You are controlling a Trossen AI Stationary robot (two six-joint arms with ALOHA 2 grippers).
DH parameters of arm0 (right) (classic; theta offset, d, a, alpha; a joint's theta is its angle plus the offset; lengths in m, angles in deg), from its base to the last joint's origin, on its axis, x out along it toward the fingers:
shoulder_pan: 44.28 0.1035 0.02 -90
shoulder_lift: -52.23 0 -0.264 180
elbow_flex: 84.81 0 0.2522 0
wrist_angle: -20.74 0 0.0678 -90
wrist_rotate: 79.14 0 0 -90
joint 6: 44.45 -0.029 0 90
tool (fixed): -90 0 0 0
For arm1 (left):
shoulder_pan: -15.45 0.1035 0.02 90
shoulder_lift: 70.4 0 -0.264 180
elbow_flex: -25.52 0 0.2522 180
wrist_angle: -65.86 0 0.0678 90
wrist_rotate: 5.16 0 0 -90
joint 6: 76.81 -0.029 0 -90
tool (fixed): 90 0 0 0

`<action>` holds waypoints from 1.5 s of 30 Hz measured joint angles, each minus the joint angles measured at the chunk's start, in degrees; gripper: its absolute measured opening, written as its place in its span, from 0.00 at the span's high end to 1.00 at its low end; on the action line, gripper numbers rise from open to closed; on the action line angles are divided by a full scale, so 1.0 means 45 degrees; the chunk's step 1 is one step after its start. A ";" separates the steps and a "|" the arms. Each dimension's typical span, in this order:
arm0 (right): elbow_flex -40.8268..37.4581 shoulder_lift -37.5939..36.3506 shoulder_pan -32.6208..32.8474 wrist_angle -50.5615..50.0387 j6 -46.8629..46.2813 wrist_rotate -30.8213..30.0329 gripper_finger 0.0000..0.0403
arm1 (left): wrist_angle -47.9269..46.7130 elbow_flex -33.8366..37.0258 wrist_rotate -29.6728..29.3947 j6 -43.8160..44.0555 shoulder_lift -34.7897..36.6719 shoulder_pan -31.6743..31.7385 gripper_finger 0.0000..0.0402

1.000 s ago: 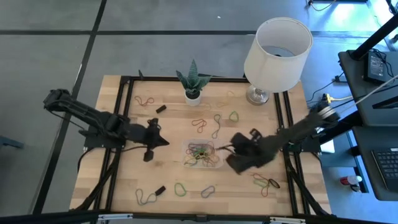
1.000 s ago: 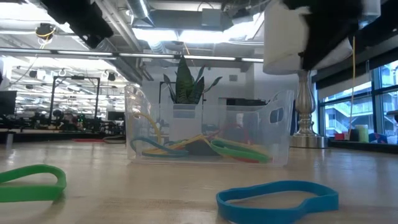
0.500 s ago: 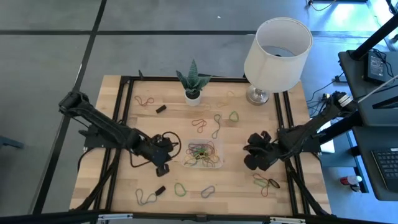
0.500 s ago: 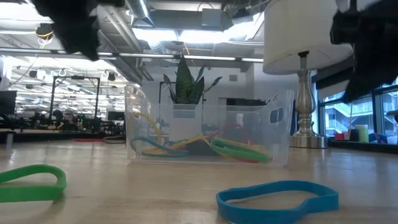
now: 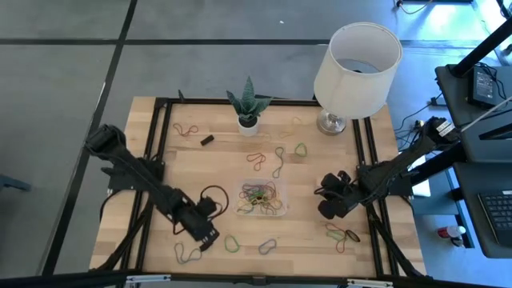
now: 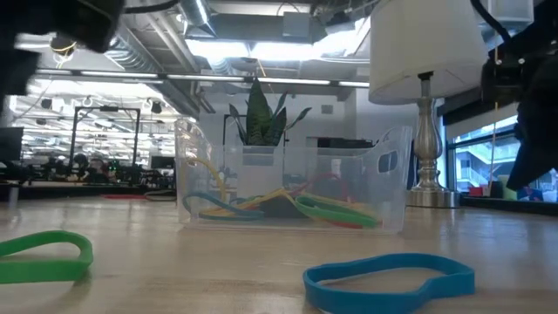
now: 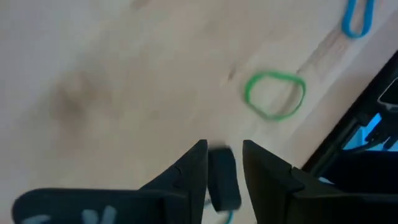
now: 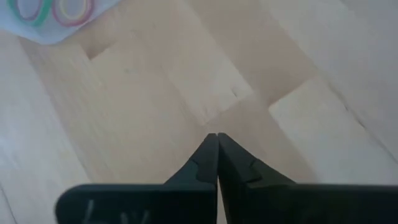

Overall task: Pick and place rubber bands into bin
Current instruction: Put the bottom left black rubber band into the transparent bin

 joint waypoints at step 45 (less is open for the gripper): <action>-0.0251 0.0005 -0.0005 0.1432 0.0342 0.0096 0.98 | -0.8836 -0.8338 -0.1305 -0.1959 -0.4072 0.0478 0.99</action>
